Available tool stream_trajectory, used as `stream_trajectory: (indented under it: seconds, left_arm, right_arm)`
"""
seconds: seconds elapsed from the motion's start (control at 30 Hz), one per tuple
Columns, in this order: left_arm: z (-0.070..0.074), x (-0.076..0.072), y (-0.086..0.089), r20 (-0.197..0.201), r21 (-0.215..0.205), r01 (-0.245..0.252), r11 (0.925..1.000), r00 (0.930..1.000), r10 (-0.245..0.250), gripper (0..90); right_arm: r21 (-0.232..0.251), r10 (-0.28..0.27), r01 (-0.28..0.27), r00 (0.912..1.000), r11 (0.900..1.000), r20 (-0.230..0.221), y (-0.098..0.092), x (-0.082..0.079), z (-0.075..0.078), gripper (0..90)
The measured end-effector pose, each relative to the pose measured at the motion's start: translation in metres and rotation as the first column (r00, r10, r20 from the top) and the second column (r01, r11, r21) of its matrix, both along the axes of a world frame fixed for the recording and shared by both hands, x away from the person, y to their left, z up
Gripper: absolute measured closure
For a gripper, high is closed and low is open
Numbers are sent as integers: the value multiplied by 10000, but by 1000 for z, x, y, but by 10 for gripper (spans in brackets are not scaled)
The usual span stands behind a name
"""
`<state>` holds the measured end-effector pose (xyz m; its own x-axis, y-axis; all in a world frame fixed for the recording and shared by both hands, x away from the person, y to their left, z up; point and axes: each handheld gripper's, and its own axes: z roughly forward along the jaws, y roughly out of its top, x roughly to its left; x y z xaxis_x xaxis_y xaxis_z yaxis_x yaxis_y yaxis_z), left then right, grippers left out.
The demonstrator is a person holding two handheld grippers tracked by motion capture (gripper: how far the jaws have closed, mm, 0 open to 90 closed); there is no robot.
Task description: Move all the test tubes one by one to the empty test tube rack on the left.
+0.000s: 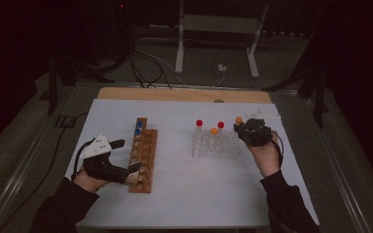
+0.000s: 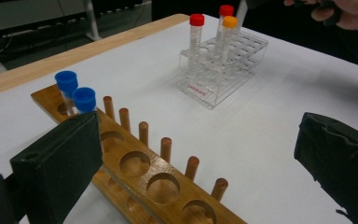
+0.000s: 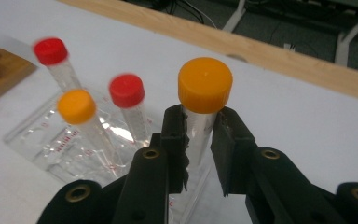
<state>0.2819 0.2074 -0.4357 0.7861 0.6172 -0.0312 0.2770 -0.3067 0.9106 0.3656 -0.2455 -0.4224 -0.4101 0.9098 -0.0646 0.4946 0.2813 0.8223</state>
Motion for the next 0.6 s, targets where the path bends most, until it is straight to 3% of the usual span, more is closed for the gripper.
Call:
stream_trajectory:
  seconds: [0.33, 0.6]
  left_arm:
    - [3, -2, -3, -22, -4, 212, 9998, 9998, -212, 18]
    - [5, -4, -8, -94, 25, 424, 9991, 9991, -424, 18]
  right_arm:
    - [-325, 699, -680, 9957, 9972, 607, 5, -28, 30, 748]
    - [-141, 1762, -1757, 9837, 9843, 366, 16, -52, 30, 747]
